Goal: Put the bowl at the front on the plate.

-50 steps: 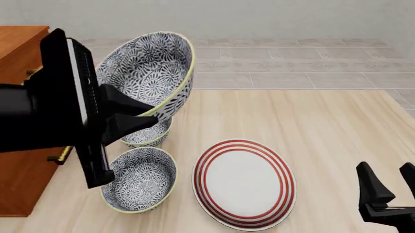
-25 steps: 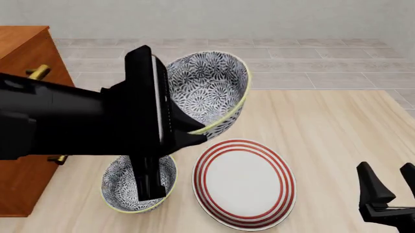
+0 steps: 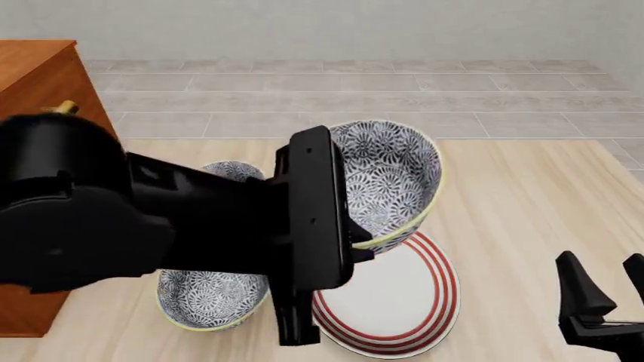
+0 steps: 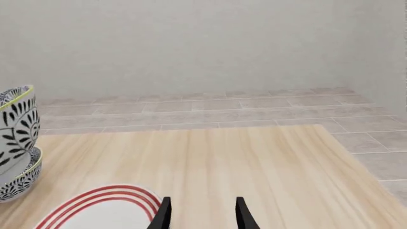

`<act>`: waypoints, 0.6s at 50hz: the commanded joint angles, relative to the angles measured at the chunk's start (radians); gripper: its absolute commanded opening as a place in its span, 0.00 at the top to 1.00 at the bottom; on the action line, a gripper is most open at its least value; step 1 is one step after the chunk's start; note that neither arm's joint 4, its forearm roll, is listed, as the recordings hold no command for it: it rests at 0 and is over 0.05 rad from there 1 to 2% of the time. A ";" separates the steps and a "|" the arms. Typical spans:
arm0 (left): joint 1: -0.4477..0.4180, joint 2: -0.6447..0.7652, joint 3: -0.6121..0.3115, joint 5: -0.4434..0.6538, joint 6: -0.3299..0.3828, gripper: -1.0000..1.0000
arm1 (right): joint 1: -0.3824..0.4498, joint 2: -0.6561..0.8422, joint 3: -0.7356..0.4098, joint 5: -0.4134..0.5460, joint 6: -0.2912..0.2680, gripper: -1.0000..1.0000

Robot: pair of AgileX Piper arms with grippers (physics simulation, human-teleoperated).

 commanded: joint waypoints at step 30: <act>-0.006 0.178 -0.016 -0.078 -0.031 1.00 | -0.008 -0.009 0.000 0.005 0.005 0.00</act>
